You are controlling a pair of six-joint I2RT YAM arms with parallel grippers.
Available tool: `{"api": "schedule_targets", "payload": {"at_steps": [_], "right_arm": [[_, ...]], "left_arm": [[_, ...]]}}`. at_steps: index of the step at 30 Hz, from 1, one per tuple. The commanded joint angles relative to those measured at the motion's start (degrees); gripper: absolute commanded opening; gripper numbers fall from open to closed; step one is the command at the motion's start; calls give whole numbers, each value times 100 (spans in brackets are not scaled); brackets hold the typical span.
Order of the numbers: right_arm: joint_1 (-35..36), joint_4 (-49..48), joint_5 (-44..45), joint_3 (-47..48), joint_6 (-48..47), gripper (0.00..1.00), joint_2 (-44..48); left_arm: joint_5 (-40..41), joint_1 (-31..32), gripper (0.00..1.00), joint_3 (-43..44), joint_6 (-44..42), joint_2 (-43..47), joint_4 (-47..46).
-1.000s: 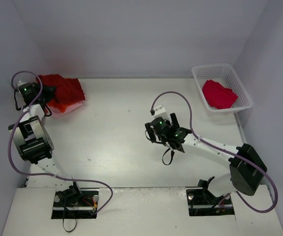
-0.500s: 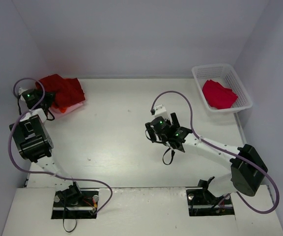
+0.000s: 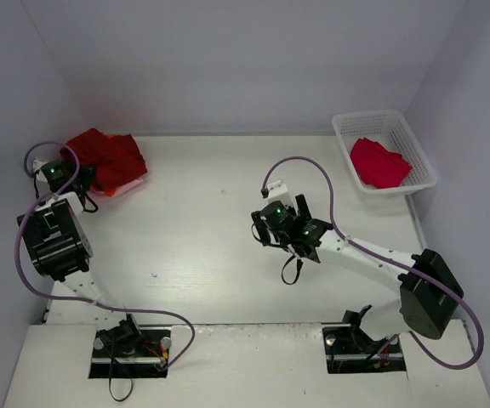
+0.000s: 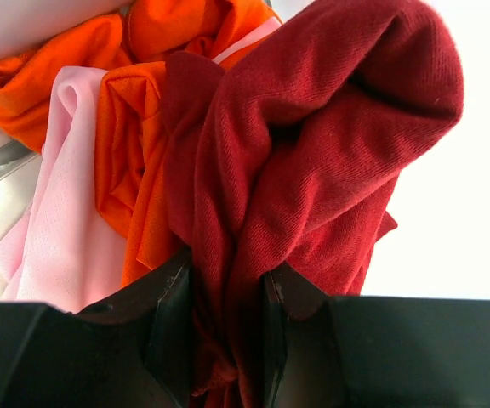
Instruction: Fold and stack the t-shirts
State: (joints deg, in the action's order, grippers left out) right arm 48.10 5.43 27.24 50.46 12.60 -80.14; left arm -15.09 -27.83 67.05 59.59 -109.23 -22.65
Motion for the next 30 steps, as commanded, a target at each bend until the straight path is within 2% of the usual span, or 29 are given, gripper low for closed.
{"api": "schedule_targets", "payload": {"at_steps": [1,2,3,4,5,8,9,10,30], "right_arm": [[42,-51,202,219,50,100,42],[42,-51,202,228,58,100,25],[42,-60,202,236,50,100,7],[42,-51,202,237,50,100,-2],[51,-51,202,228,58,100,-28],[42,-51,202,201,58,100,-19],[42,-51,194,193,58,100,-11],[42,-51,185,193,58,100,7],[68,-51,106,201,85,100,42]], "left_arm": [[692,-451,0,-7,378,394,-99],[692,-451,3,-7,386,394,-90],[692,-460,12,-16,395,411,-90],[692,-460,39,-25,404,420,-90],[701,-460,51,-25,404,429,-81],[779,-468,68,-51,387,499,-73],[815,-460,84,-69,386,543,-38],[832,-460,88,-95,369,578,-20],[1456,-460,88,-482,-18,1764,516]]}}
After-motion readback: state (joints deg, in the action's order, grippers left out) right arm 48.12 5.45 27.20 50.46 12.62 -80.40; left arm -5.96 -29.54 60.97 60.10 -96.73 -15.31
